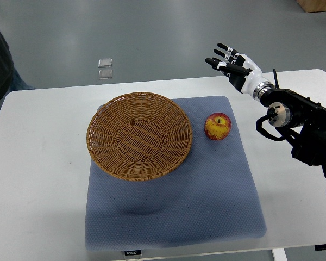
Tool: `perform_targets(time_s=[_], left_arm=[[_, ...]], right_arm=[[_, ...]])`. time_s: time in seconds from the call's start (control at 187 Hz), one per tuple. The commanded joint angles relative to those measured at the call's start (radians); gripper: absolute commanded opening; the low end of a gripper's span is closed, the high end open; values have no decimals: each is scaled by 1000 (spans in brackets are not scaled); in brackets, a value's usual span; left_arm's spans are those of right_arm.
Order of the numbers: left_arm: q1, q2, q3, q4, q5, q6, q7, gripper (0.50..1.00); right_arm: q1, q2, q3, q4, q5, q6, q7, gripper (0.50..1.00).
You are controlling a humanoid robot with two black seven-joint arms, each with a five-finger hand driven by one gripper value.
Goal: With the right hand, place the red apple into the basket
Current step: 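Move the open right hand toward the red apple beside the basket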
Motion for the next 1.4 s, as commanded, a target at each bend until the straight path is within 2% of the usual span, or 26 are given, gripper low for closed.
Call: perform_targets(time_s=[0.0,0.899,1.054,1.06,1.076,1.397], left_arm=[[-1,0,2,-4,0,-1,0,1000],[-1,0,-9,-14,5,-1,0,1000],[-1,0,-7,-14,5,-1,0,1000],[-1,0,-7,-14,5,-1,-2,1000],[-1,0,-7,-14,5,-1,-2,1000],[1,0,-7,-14,6,-1,0,1000]], right_arm=[[0,-1,0,0,-2,-1,1,919],[-23,-4,-23,3,-52,29,1,917],[-32,-13,-23,5,-94,66,21,919],[-42,-17,-23,5,-112,92,24,917],[-43,-19,-23,5,-117,98,24,919],[-45,-33,-28,6,-161,108,24,917]])
